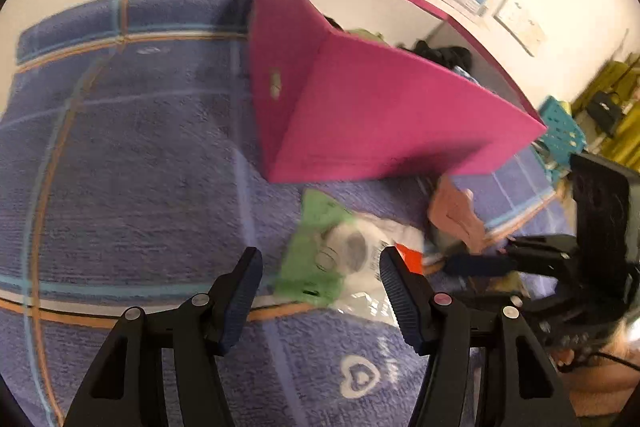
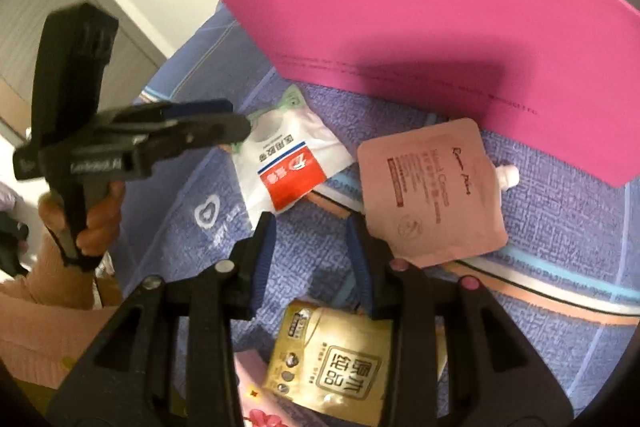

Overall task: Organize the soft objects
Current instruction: 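Grasp the white-green medical tape pack with the right gripper and lift it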

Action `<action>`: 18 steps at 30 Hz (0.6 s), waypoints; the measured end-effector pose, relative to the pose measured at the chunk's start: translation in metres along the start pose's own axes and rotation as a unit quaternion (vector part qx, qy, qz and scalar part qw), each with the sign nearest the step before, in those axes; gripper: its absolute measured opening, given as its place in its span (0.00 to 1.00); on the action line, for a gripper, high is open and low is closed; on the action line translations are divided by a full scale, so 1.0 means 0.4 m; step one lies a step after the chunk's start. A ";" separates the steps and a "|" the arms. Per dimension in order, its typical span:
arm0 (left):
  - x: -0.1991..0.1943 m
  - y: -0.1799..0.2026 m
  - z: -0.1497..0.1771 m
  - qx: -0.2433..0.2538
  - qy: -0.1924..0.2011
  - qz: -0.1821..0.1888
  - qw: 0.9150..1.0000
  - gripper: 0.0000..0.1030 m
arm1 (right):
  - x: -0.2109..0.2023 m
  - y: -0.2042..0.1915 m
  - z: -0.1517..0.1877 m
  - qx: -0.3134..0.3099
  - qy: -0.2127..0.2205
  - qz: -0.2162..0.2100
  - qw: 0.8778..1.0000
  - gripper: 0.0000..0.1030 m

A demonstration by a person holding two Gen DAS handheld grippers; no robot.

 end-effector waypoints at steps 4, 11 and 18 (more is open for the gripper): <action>0.011 0.009 0.010 0.012 -0.010 0.004 1.000 0.60 | 0.016 -0.020 -0.025 0.006 0.006 0.005 1.000 0.39; 0.011 0.028 0.027 0.020 -0.022 0.030 0.999 0.60 | 0.036 -0.020 -0.060 0.036 0.015 -0.020 0.999 0.46; 0.004 0.015 0.035 0.014 -0.018 0.043 0.999 0.61 | 0.035 -0.008 -0.080 0.065 0.022 -0.048 0.997 0.49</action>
Point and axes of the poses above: each gripper's, at about its wrist camera, not at the fingertips, and x roughly the way its jaws point, y to its right, z to its underside, the point moved 3 cm from there along x, roughly the way its jaws point, and after that the axes turned 13 degrees about z, right-handed, at the moved point
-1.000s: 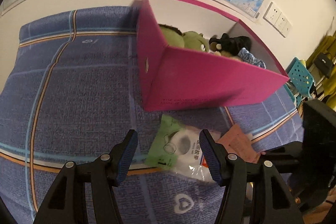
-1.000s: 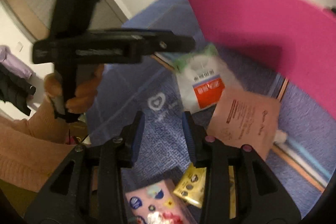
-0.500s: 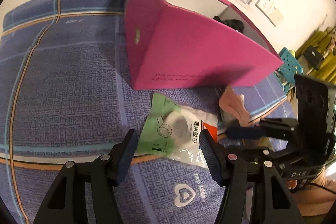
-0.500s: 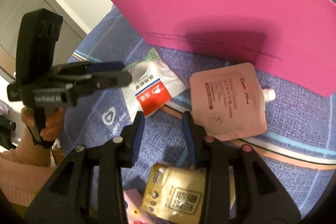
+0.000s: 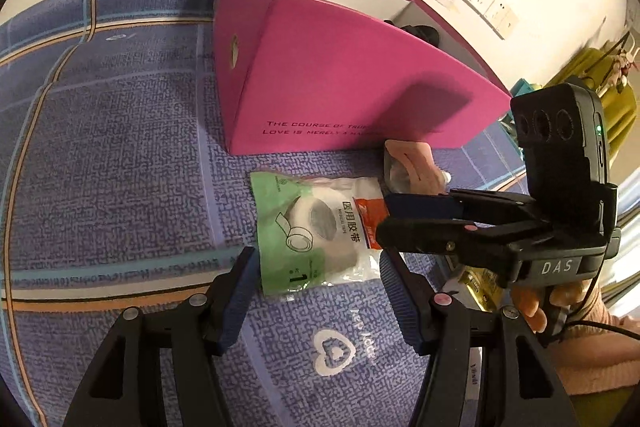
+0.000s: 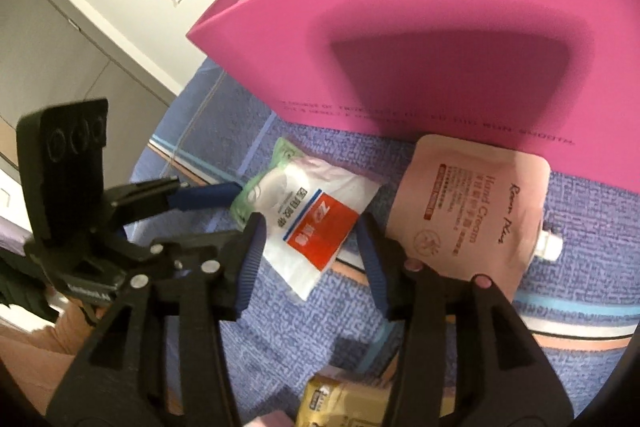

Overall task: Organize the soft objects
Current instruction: 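Grasp the white-green medical tape pack with the right gripper and lift it, then lower the tape pack into the pink box and open the right gripper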

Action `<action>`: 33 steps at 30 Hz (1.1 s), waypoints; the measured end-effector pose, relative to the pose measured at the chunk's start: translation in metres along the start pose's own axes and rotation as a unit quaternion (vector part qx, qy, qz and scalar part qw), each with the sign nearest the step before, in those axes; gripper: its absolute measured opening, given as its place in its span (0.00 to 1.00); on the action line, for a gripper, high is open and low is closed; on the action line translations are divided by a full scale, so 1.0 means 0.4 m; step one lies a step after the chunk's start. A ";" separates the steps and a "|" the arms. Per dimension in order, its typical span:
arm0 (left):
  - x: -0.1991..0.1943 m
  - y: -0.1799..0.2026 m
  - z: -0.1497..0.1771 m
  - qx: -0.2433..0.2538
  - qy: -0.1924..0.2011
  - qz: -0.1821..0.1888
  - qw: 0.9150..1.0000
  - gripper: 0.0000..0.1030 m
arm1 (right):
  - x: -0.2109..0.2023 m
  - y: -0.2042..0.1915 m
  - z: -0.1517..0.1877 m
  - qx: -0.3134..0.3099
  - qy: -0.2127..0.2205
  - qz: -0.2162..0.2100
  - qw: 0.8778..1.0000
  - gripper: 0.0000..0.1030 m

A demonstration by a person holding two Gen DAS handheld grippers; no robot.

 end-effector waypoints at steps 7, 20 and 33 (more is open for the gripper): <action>-0.015 0.000 0.011 -0.003 0.005 0.011 1.000 0.61 | -0.025 -0.014 -0.013 0.001 0.017 -0.059 0.998 0.44; -0.019 0.005 0.018 -0.013 0.018 0.020 1.000 0.61 | 0.002 -0.029 -0.015 -0.002 0.016 -0.029 0.999 0.16; -0.022 0.043 0.001 0.003 0.020 0.074 0.997 0.63 | -0.118 -0.021 -0.009 0.005 0.061 -0.098 0.993 0.07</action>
Point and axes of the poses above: each gripper's, at about its wrist camera, not at the fingertips, and x roughly the way its jaws point, y to its right, z to its underside, the point moved 3 cm from there along x, roughly the way its jaws point, and after that the axes turned 13 degrees about z, right-handed, at the moved point
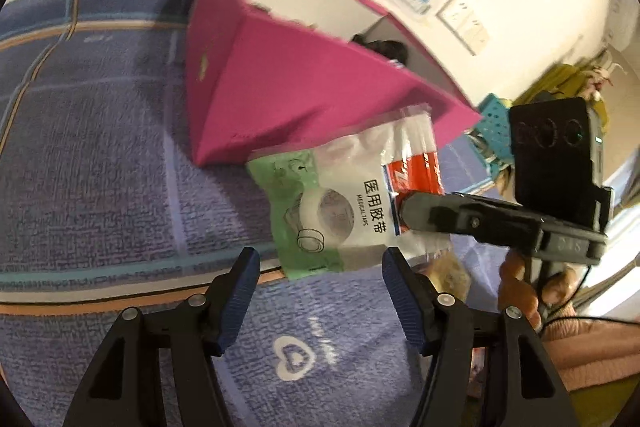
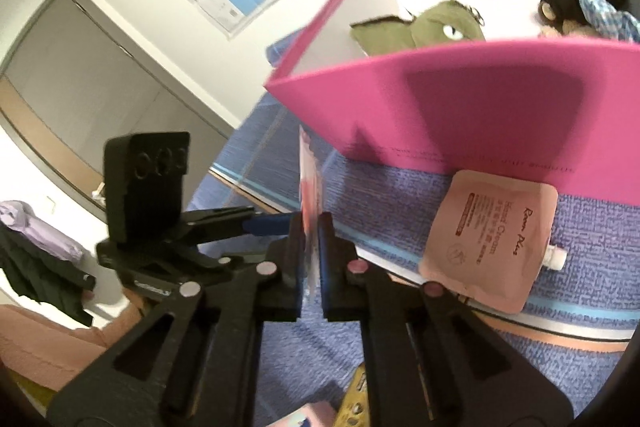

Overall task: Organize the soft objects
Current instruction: 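Lower the tape pack into the pink box and open the right gripper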

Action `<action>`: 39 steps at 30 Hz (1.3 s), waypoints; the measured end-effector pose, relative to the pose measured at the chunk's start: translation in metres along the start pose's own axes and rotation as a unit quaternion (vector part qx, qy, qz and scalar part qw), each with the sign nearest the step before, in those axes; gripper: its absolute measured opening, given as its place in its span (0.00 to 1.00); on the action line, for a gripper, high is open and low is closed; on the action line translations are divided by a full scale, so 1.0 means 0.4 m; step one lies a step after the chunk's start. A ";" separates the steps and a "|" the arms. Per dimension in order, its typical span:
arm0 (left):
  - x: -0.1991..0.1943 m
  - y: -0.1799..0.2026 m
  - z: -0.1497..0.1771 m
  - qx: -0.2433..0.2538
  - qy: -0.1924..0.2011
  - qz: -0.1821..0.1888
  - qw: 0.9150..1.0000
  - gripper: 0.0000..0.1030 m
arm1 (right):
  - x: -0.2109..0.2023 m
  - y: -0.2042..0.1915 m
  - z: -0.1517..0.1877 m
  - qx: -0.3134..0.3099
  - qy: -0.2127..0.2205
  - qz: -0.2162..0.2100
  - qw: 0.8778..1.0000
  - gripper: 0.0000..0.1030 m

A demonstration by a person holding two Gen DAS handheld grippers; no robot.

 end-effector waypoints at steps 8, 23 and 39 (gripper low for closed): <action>-0.035 0.090 -0.053 0.054 0.013 0.031 0.998 0.63 | -0.084 -0.032 -0.048 -0.018 0.045 -0.035 0.998 0.07; -0.085 0.128 -0.268 0.096 0.063 -0.041 0.993 0.63 | -0.133 -0.042 -0.243 -0.043 0.115 -0.025 0.992 0.07; -0.032 0.054 -0.309 0.082 0.047 -0.151 0.984 0.63 | 0.032 0.088 -0.257 -0.003 -0.001 0.092 0.996 0.36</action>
Point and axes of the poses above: each gripper's, at about its wrist camera, not at the fingertips, and x roughly the way its jaws point, y to its right, z to its underside, the point moved 3 cm from there along x, roughly the way its jaws point, and after that the axes turned 13 degrees about z, right-handed, at the moved point
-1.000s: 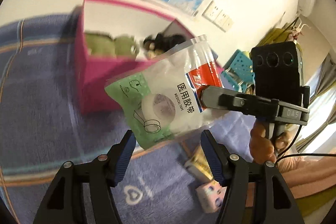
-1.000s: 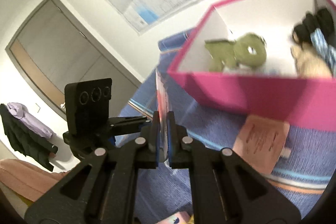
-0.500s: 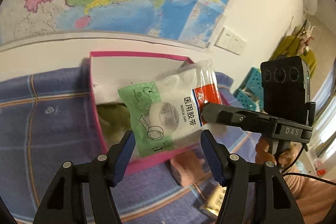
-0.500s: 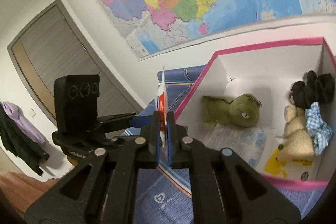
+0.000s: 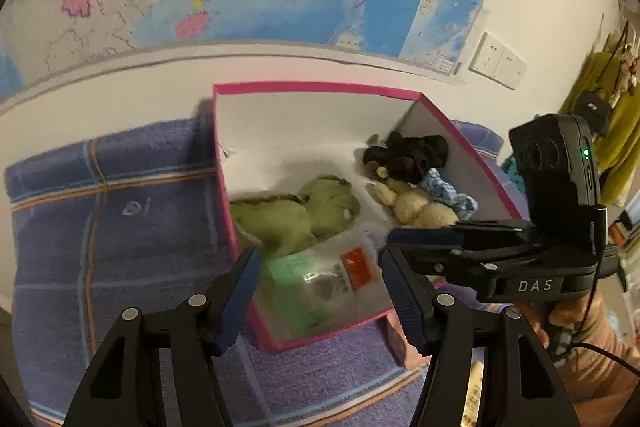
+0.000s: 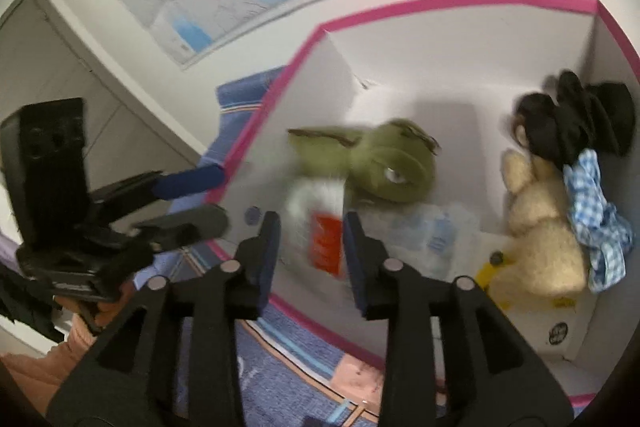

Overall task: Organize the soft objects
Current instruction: 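Lower the tape pack into the pink box and open the right gripper, then grasp the pink hand cream pouch with the right gripper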

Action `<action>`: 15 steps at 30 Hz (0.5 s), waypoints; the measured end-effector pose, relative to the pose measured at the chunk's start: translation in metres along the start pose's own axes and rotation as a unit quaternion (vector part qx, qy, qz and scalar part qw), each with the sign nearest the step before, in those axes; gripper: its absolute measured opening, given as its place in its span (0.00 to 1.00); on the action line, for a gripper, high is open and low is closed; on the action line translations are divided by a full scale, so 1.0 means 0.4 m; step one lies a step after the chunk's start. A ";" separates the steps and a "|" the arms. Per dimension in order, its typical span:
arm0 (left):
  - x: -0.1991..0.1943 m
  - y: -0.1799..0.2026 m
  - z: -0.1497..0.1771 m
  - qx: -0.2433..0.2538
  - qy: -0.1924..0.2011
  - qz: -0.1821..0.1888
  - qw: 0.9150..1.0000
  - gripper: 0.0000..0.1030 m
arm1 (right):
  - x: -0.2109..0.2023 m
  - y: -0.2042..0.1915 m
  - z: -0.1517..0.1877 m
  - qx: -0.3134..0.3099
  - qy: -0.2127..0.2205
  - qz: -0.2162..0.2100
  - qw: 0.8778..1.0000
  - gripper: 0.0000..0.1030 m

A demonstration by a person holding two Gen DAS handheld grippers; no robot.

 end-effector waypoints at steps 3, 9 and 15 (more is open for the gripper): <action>-0.013 0.008 0.000 0.004 0.009 -0.013 1.000 0.63 | -0.012 0.010 0.005 -0.001 0.006 0.007 1.000 0.36; -0.054 0.046 0.016 0.021 0.036 -0.013 0.999 0.63 | -0.086 0.024 0.033 -0.008 0.037 0.011 0.999 0.36; -0.079 0.114 0.056 0.046 0.046 0.020 0.998 0.63 | -0.189 0.023 0.085 -0.028 0.076 0.004 0.997 0.42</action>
Point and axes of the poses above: each gripper's, at about its wrist camera, not at the fingertips, and x roughly the way its jaws point, y to its right, z to its underside, the point moved 3 cm from there along x, roughly the way its jaws point, and after that the axes turned 13 degrees about z, right-handed, at the moved point
